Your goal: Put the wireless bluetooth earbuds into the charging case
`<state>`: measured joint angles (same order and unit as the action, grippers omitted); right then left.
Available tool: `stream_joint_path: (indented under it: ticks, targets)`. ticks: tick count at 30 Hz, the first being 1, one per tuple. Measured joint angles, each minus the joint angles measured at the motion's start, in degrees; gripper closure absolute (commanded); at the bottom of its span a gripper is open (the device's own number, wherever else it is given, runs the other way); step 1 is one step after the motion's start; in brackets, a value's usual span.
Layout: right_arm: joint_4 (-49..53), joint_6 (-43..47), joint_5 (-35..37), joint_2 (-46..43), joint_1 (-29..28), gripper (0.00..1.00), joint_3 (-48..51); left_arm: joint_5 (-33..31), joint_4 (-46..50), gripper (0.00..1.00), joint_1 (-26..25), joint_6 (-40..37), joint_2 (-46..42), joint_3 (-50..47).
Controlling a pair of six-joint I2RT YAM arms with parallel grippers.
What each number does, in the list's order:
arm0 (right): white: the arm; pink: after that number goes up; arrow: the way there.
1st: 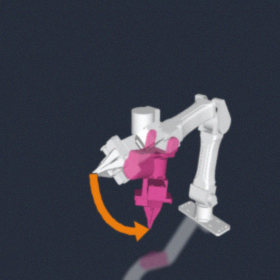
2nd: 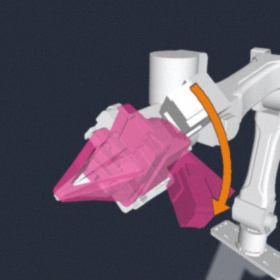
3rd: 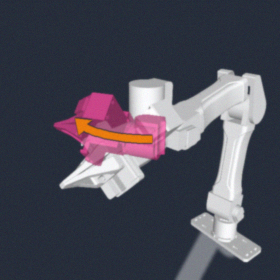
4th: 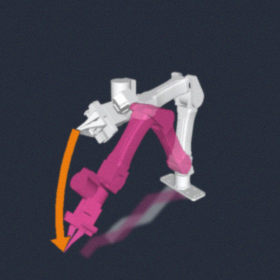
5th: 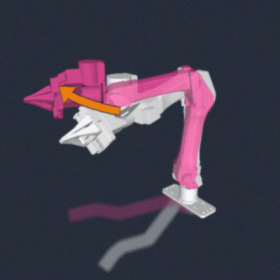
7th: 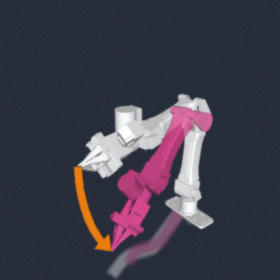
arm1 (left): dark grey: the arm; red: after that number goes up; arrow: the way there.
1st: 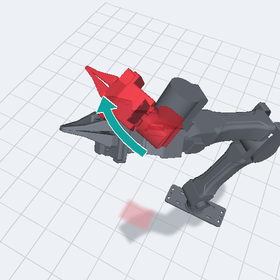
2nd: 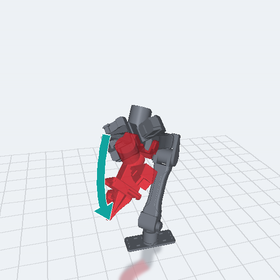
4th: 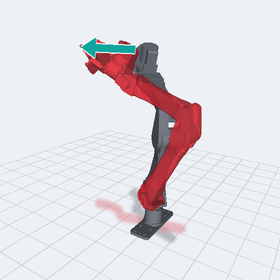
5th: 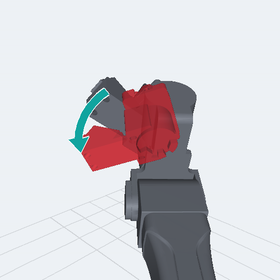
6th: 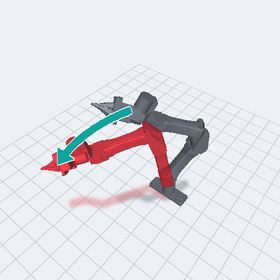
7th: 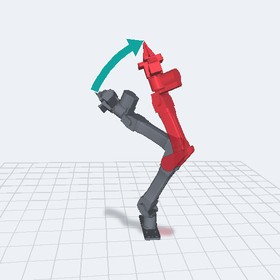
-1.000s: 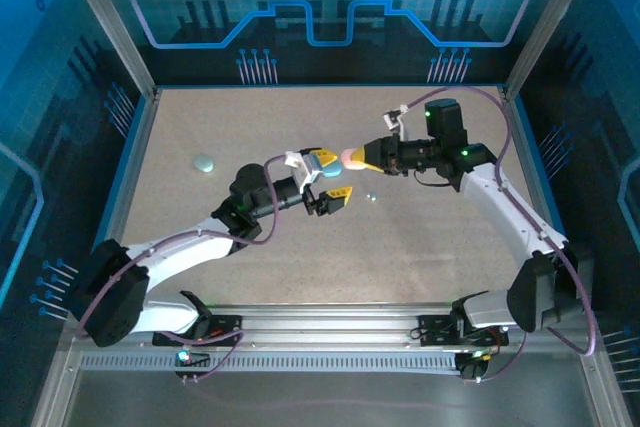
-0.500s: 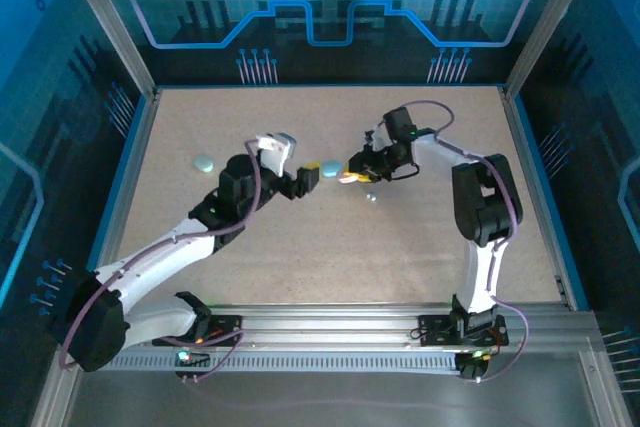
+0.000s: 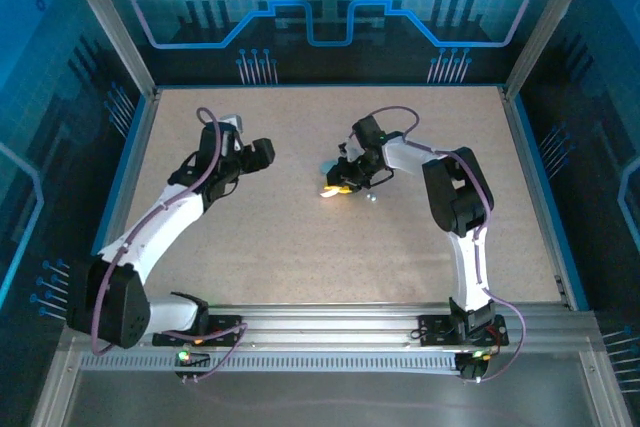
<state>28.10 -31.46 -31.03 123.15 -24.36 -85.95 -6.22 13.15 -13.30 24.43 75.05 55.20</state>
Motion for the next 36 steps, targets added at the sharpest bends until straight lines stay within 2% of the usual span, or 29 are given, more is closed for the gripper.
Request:
stream_joint_path:
  ticks: [7,15,23,36]
  targets:
    - [0.1,0.7,1.9,-0.3,0.0,0.53,0.0,-0.2,5.0,0.13,5.0,3.8,4.5,3.6]
    - [2.5,3.1,5.6,-3.7,0.0,0.39,0.1,-0.2,9.3,0.19,11.7,9.3,12.9,7.6]
    - [4.9,4.6,6.8,-11.9,0.0,0.37,0.3,-1.2,14.6,0.23,16.3,13.4,24.9,15.2]
    - [7.9,5.0,8.7,-30.1,0.0,0.37,8.2,-8.2,21.8,0.25,20.0,18.4,39.3,28.9]
